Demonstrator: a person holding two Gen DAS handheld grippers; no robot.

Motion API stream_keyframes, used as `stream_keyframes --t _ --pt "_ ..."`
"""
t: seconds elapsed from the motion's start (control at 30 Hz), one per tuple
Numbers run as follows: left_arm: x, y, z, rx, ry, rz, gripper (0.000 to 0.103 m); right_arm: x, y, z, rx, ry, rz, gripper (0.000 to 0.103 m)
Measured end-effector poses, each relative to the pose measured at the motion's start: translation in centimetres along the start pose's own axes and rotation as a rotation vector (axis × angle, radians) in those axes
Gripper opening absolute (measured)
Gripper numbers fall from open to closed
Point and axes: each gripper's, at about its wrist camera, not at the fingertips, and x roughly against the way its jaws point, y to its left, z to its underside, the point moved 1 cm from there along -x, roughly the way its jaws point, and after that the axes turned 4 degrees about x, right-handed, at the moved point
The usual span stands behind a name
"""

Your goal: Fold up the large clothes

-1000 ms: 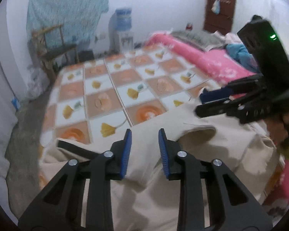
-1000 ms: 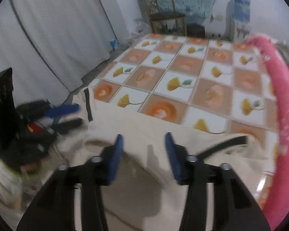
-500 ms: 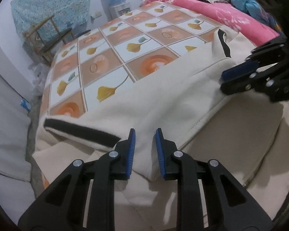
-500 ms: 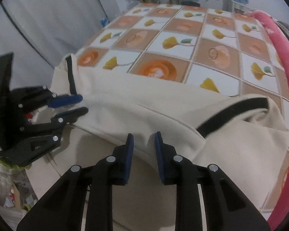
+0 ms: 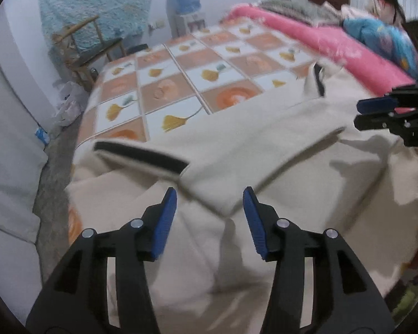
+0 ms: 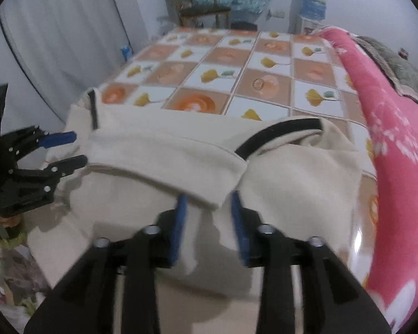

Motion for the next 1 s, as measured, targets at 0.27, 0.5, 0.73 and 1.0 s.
stream_keyframes --t 0.27,0.5,0.73,1.0 --pt "6.5 2.3 6.3 0.184 -0.076 -0.024 0.066 3.7 2.7 5.5 -0.074 -0.069 -0.074 0.069" --pt "8.3 3.4 12.2 0.329 -0.088 -0.061 0.067 0.8 6.1 10.3 -0.103 -0.032 -0.109 0.08" --pt "8.4 5.8 14.8 0.423 -0.103 -0.063 0.057 0.1 7.8 11.4 -0.019 -0.035 -0.03 0.084" --pt "5.2 8.8 13.7 0.485 -0.095 -0.034 0.042 0.2 7.5 11.6 -0.029 -0.038 -0.044 0.084"
